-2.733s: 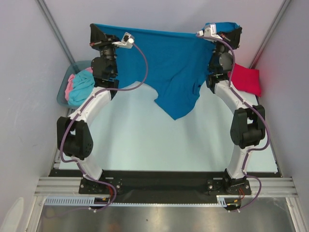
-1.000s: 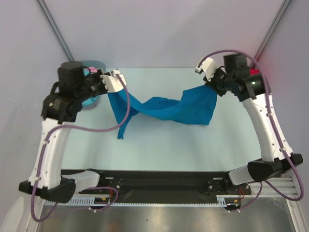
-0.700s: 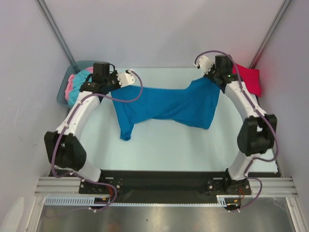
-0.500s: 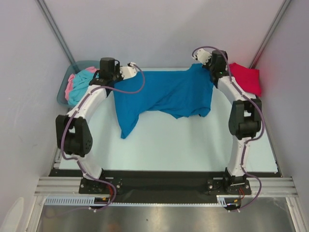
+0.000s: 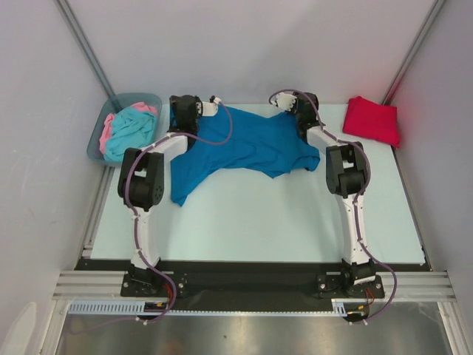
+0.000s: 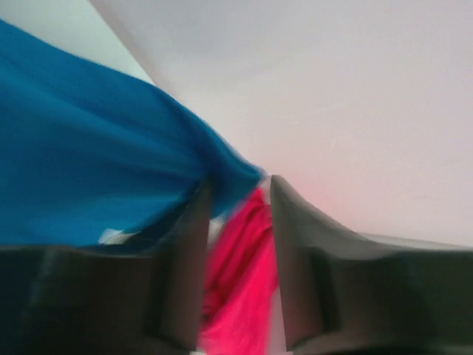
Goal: Fold and stack the t-shirts
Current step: Flatten the tshirt out
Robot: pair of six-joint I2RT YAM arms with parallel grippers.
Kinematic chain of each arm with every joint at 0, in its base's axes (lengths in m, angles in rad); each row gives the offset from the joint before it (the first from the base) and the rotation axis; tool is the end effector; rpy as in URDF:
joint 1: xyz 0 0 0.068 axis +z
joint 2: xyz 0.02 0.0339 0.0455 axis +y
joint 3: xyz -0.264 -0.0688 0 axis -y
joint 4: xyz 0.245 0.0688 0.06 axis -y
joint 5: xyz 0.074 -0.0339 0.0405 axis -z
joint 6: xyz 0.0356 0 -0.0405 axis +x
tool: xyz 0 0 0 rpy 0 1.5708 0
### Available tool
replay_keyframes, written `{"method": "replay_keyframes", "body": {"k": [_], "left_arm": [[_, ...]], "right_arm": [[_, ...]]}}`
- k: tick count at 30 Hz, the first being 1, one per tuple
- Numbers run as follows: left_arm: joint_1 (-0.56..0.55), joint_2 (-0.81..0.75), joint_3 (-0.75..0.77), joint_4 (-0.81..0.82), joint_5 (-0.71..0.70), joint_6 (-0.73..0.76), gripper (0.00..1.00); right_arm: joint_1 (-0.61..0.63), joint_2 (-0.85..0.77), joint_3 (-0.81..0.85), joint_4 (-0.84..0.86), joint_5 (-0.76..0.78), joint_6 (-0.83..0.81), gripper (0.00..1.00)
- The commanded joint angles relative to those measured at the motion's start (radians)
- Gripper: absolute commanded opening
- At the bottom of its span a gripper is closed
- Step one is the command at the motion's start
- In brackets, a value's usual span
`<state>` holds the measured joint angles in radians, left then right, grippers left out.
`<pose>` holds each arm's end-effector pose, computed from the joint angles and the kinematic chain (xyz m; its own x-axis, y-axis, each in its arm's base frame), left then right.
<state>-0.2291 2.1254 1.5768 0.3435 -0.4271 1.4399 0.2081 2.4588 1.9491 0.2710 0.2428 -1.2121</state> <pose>0.4937 -0.1000 0.2397 -0.2125 0.9762 -0.0441 0.1721 0.0819 0.9817 0.5628 0.1101 0.1872 -0.1075 -0.9516 -0.2879 -0.2068 0.3046 -0.9298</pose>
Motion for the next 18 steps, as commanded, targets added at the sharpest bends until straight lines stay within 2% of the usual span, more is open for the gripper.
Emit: {"method": "replay_keyframes", "body": {"k": [1,2,3,5,6,9,11,13,14,16,17,18], "left_arm": [[-0.021,0.045,-0.004,0.325,-0.113,0.14,0.01],[-0.022,0.059,0.0,0.353,-0.127,0.169,0.06],[-0.022,0.074,0.005,0.374,-0.148,0.184,0.24],[-0.023,0.109,0.006,0.481,-0.167,0.244,0.43],[-0.022,0.113,0.006,0.5,-0.171,0.26,0.62],[-0.021,0.094,-0.014,0.542,-0.185,0.277,0.92],[-0.019,0.073,-0.034,0.543,-0.199,0.271,0.97],[-0.018,0.012,-0.073,0.501,-0.208,0.252,0.98],[-0.019,-0.019,-0.093,0.485,-0.21,0.22,0.98],[-0.019,-0.142,-0.158,0.341,-0.194,0.125,0.93],[-0.021,-0.195,-0.176,0.265,-0.161,0.078,0.9],[-0.019,-0.284,-0.19,0.054,-0.132,0.023,0.79]], "right_arm": [[0.022,0.002,0.051,0.111,0.049,-0.014,0.48],[0.024,-0.001,0.042,0.108,0.056,-0.001,0.84],[0.027,-0.006,0.039,0.1,0.073,0.008,0.96],[0.03,-0.041,0.021,0.064,0.085,0.044,1.0],[0.031,-0.058,0.014,0.021,0.095,0.061,1.0],[0.033,-0.159,-0.041,-0.07,0.111,0.121,1.0],[0.033,-0.249,-0.076,-0.122,0.116,0.149,1.0],[0.033,-0.314,-0.136,-0.237,0.107,0.192,1.0],[0.034,-0.387,-0.159,-0.359,0.098,0.206,1.0],[0.033,-0.458,-0.199,-0.516,0.02,0.223,1.0],[0.033,-0.492,-0.21,-0.676,-0.053,0.235,1.0],[0.031,-0.547,-0.21,-0.781,-0.106,0.235,1.0]]}}
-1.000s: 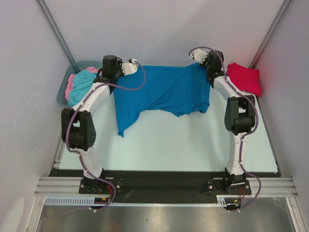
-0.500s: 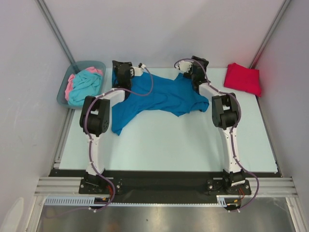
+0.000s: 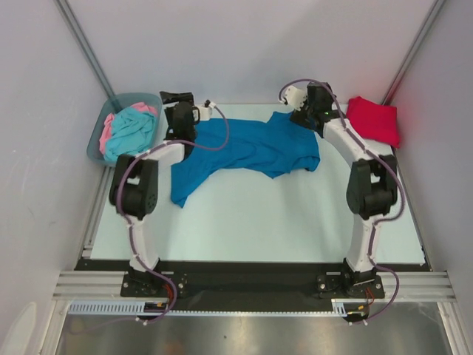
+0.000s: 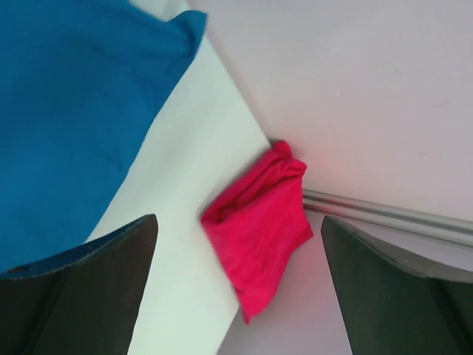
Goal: Fold and stack the t-shirts
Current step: Flatten the tshirt out
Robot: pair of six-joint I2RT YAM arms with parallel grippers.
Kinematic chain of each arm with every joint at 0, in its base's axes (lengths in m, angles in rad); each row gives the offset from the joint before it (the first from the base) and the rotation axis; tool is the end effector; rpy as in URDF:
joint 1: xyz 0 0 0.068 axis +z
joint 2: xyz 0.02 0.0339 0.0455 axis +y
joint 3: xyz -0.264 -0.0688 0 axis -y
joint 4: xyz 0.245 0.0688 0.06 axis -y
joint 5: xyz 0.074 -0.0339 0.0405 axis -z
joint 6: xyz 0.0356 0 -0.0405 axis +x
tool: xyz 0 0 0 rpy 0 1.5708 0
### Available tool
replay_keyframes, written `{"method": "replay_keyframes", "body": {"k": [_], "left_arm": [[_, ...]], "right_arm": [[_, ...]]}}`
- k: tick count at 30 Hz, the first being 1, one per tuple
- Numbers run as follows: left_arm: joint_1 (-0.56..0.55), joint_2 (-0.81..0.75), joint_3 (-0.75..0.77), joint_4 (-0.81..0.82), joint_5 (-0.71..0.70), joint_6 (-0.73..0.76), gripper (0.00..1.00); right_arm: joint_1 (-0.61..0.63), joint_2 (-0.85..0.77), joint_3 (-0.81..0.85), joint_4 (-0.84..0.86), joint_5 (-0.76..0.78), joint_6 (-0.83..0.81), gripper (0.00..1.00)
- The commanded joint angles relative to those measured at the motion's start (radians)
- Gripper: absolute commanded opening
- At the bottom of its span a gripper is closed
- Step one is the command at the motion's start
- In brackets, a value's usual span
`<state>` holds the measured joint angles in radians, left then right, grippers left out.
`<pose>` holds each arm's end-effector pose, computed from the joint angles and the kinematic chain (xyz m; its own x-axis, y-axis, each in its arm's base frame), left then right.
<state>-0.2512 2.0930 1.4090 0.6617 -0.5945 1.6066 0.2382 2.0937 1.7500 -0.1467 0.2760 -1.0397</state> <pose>0.4727 -0.1007 0.2317 -0.3355 0.9408 0.0483 0.0336 -0.0392 0.9987 0.4864 0.1081 0.2652 -0.2375 -0.9114 -0.3361 -0.3913 0.4065 -0.8256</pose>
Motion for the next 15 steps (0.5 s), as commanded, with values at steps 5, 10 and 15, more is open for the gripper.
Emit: {"method": "replay_keyframes", "body": {"k": [5,10,15], "left_arm": [[0.001,-0.459,-0.048,-0.802,0.27,-0.405,0.73],[-0.01,-0.591,-0.205,-1.016,0.49,-0.372,0.74],[-0.046,-0.573,-0.26,-1.047,0.533,-0.384,0.68]], "right_arm": [[0.032,-0.29,-0.107,-0.739,-0.261,0.012,0.95],[0.091,-0.33,-0.21,-0.798,-0.307,0.001,0.94],[0.173,-0.273,-0.219,-0.748,-0.288,0.009,0.93]]}}
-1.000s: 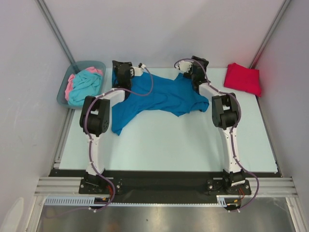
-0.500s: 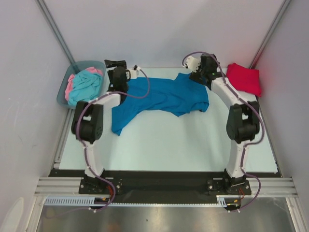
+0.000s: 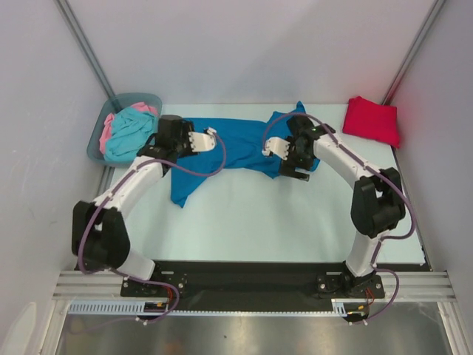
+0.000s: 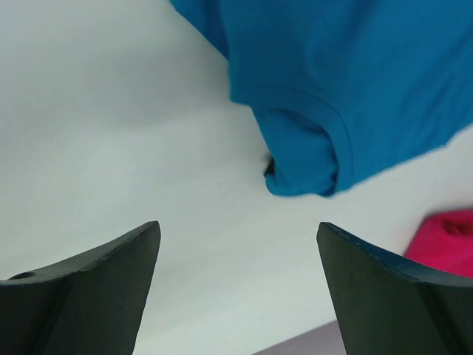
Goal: Fold and stack the t-shirts
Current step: Flatten the tshirt out
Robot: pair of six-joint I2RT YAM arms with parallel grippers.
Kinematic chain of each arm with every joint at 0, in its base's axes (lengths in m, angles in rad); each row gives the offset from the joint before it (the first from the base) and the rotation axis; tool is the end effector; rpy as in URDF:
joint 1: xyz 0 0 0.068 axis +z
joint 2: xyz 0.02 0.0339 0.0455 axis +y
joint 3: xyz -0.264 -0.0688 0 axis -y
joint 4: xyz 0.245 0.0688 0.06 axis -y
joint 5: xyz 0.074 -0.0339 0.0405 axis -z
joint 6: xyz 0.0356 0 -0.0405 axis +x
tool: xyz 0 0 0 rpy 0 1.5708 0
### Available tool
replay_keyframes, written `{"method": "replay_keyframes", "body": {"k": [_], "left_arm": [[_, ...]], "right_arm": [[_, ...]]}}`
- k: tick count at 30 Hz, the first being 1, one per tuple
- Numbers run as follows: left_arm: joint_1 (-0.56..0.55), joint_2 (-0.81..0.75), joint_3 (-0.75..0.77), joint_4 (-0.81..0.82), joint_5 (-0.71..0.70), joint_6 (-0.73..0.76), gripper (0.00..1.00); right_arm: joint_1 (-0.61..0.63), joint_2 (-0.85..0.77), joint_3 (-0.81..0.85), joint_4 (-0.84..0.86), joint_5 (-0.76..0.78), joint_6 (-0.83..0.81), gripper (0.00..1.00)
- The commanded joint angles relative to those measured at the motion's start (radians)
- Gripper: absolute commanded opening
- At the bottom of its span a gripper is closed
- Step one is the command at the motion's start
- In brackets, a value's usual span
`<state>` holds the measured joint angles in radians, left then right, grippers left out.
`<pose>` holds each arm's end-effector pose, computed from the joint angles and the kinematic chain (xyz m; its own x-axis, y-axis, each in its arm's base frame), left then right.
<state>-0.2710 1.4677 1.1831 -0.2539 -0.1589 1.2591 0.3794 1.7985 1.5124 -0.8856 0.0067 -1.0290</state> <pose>0.3277 -0.0852 0.3089 -0.0245 0.9822 -0.1860 0.5112 0.1722 0.8420 0.3476 0.1384 0.2581 -0.1261 -0.9726 -0.1951 -0.9230 0.1871 -0.3361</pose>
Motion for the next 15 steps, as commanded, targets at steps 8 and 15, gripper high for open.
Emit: {"method": "replay_keyframes", "body": {"k": [8,15], "left_arm": [[-0.05,0.167,0.0,-0.084,0.048,-0.162,0.59],[-0.077,0.169,-0.027,-0.126,0.11,-0.179,0.6]], "right_arm": [[0.061,0.145,0.146,0.04,-0.007,0.037,0.92],[0.093,0.199,0.143,0.109,-0.007,0.047,0.91]]}}
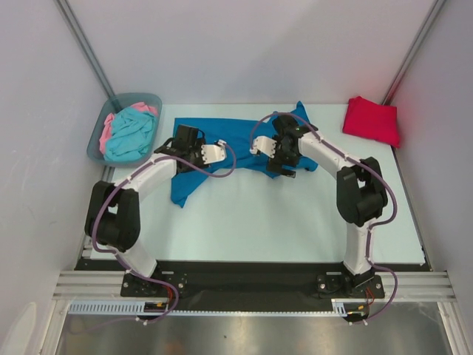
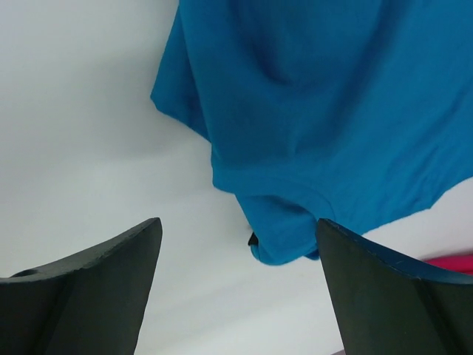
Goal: Fold and stack the t-shirts
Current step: Flatten the tshirt out
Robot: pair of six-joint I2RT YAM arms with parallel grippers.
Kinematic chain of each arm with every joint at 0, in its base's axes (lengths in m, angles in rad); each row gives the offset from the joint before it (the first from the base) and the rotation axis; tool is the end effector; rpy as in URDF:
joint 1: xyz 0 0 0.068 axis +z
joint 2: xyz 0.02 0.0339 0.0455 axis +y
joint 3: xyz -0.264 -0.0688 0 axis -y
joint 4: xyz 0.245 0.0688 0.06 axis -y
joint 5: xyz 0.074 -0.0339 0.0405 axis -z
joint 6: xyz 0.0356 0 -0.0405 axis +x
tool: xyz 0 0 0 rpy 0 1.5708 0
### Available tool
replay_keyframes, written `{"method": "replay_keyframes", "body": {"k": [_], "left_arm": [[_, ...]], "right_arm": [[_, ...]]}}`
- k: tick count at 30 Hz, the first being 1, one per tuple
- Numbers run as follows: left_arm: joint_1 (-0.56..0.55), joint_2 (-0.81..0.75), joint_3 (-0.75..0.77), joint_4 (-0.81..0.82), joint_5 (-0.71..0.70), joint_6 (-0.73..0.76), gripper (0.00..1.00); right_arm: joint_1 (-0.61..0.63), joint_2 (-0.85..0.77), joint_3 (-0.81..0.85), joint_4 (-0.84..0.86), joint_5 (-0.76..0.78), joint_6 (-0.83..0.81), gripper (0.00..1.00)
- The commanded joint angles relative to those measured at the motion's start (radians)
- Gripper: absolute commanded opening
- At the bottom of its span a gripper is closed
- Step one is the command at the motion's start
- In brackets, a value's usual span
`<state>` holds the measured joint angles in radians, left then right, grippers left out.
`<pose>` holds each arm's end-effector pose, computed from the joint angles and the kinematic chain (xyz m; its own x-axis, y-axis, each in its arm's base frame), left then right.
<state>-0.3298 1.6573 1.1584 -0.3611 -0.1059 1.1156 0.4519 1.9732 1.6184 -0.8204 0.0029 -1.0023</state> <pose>0.3400 -0.1124 0.2291 -0.0846 0.9730 -0.2149 0.7569 0.2030 0.6212 0.3745 0.1817 0.2264 -0.0798 -0.9755 -0.2052 -0.9341 0.1450 -0.3262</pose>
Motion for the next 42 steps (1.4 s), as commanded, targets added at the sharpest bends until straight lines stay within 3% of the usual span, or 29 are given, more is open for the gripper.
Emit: {"method": "replay_keyframes", "body": {"k": [1,6,11,17,29,37,40,42], "left_arm": [[-0.02,-0.019,0.0,-0.027,0.06,-0.045,0.6],[-0.028,0.004,0.047,-0.12,0.087,-0.079,0.59],[-0.029,0.018,0.142,-0.283,0.187,-0.209,0.59],[-0.028,0.006,0.095,-0.334,0.212,-0.296,0.57],[-0.028,-0.057,-0.029,-0.332,0.219,-0.402,0.56],[-0.029,-0.038,-0.098,-0.237,0.167,-0.45,0.54],[-0.031,-0.019,-0.132,-0.182,0.121,-0.461,0.52],[-0.035,-0.013,-0.153,-0.125,0.06,-0.464,0.44]], "right_arm": [[0.024,0.044,0.041,0.049,-0.003,0.024,0.91],[0.027,0.093,0.063,0.076,0.026,0.03,0.91],[0.028,0.124,0.075,0.098,0.032,0.033,0.9],[0.028,0.156,0.089,0.119,0.052,0.044,0.9],[-0.054,0.233,0.145,0.142,0.085,0.042,0.89],[-0.088,0.253,0.198,0.139,0.086,0.053,0.88],[-0.096,0.242,0.195,0.139,0.085,0.06,0.88],[-0.099,0.23,0.192,0.141,0.082,0.062,0.87]]}}
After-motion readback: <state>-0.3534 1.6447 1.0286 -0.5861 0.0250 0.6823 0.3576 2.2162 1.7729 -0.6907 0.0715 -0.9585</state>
